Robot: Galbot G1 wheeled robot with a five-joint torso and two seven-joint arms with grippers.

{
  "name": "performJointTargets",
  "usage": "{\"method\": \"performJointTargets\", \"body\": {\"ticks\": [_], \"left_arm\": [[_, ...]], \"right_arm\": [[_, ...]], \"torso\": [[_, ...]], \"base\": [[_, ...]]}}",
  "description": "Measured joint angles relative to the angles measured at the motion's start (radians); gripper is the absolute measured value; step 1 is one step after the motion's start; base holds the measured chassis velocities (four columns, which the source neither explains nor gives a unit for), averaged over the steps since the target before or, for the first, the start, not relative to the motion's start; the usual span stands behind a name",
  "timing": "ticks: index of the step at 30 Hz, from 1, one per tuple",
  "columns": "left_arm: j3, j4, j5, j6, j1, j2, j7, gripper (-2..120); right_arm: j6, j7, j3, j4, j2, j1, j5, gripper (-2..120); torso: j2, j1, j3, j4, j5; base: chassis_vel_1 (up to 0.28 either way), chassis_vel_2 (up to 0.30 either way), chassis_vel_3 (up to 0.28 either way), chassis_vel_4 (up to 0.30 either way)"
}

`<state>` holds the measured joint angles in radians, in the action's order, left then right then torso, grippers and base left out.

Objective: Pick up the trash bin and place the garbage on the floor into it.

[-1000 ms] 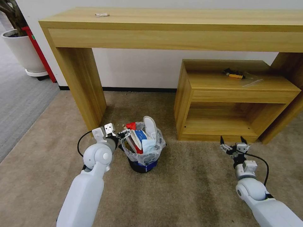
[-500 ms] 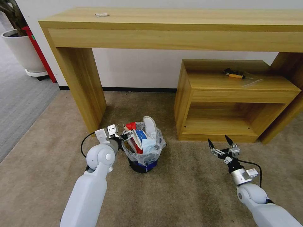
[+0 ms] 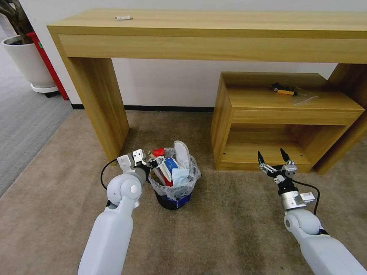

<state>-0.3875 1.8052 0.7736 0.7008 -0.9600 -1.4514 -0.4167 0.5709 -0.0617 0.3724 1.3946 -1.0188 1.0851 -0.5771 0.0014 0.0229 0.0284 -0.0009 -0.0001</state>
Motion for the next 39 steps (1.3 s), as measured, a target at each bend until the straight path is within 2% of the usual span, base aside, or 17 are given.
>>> {"method": "performJointTargets", "body": {"ticks": [11, 15, 18, 19, 21, 23, 24, 26, 27, 29, 34, 37, 39], "left_arm": [[-0.008, -0.014, -0.118, -0.019, -0.018, -0.021, 0.061, 98], [-0.013, -0.026, -0.163, -0.036, -0.021, -0.030, 0.084, 98], [-0.019, -0.053, -0.227, -0.082, -0.021, -0.039, 0.135, 98], [-0.019, -0.053, -0.227, -0.082, -0.021, -0.039, 0.135, 98], [-0.023, -0.074, -0.263, -0.126, -0.024, -0.046, 0.170, 99], [-0.030, -0.101, -0.307, -0.202, -0.034, -0.052, 0.207, 99], [-0.030, -0.101, -0.307, -0.202, -0.034, -0.052, 0.207, 99], [-0.042, -0.128, -0.366, -0.279, -0.055, -0.055, 0.247, 99], [-0.042, -0.128, -0.366, -0.279, -0.055, -0.055, 0.247, 99], [-0.056, -0.153, -0.398, -0.344, -0.076, -0.059, 0.270, 99], [-0.081, -0.185, -0.427, -0.416, -0.098, -0.066, 0.299, 99], [-0.111, -0.228, -0.461, -0.491, -0.109, -0.079, 0.339, 99], [-0.118, -0.236, -0.462, -0.507, -0.111, -0.083, 0.345, 99]], "right_arm": [[-0.007, 0.127, -0.035, -0.016, -0.117, -0.037, 0.032, 100], [-0.013, 0.186, -0.034, -0.017, -0.144, -0.047, 0.077, 100], [-0.027, 0.240, -0.029, -0.020, -0.171, -0.048, 0.124, 100], [-0.027, 0.240, -0.029, -0.020, -0.171, -0.048, 0.124, 100], [-0.030, 0.257, -0.029, -0.019, -0.184, -0.040, 0.132, 100], [-0.031, 0.262, -0.024, -0.019, -0.198, -0.031, 0.146, 100], [-0.031, 0.262, -0.024, -0.019, -0.198, -0.031, 0.146, 100], [-0.032, 0.268, -0.020, -0.023, -0.210, -0.019, 0.162, 100], [-0.032, 0.268, -0.020, -0.023, -0.210, -0.019, 0.162, 100], [-0.027, 0.269, -0.014, -0.030, -0.216, -0.009, 0.181, 100], [-0.025, 0.275, -0.013, -0.035, -0.222, 0.003, 0.188, 100], [-0.025, 0.283, -0.012, -0.039, -0.230, 0.012, 0.197, 100], [-0.024, 0.283, -0.012, -0.040, -0.231, 0.013, 0.199, 100]], "torso": [[0.000, 0.000, 0.000, 0.0001, 0.0002], [0.000, 0.000, 0.000, 0.0002, 0.0001], [0.000, 0.000, 0.000, 0.0001, 0.0000], [0.000, 0.000, 0.000, 0.0001, 0.0000], [0.000, 0.000, 0.000, -0.0001, 0.0000], [0.000, 0.000, 0.000, 0.0000, 0.0001], [0.000, 0.000, 0.000, 0.0000, 0.0001], [0.000, 0.000, 0.000, 0.0001, 0.0001], [0.000, 0.000, 0.000, 0.0001, 0.0001], [0.000, 0.000, 0.000, 0.0001, 0.0001], [0.000, 0.000, 0.000, 0.0001, 0.0001], [0.000, 0.000, 0.000, 0.0001, 0.0002], [0.000, 0.000, 0.000, 0.0002, 0.0001]], "base": [[0.000, 0.000, 0.000, 0.000], [0.000, 0.000, 0.000, 0.000], [0.000, 0.000, 0.000, 0.000], [0.000, 0.000, 0.000, 0.000], [0.000, 0.000, 0.000, 0.000], [0.000, 0.000, 0.000, 0.000], [0.000, 0.000, 0.000, 0.000], [0.000, 0.000, 0.000, 0.000], [0.000, 0.000, 0.000, 0.000], [0.000, 0.000, 0.000, 0.000], [0.000, 0.000, 0.000, 0.000], [0.000, 0.000, 0.000, 0.000], [0.000, 0.000, 0.000, 0.000]]}}
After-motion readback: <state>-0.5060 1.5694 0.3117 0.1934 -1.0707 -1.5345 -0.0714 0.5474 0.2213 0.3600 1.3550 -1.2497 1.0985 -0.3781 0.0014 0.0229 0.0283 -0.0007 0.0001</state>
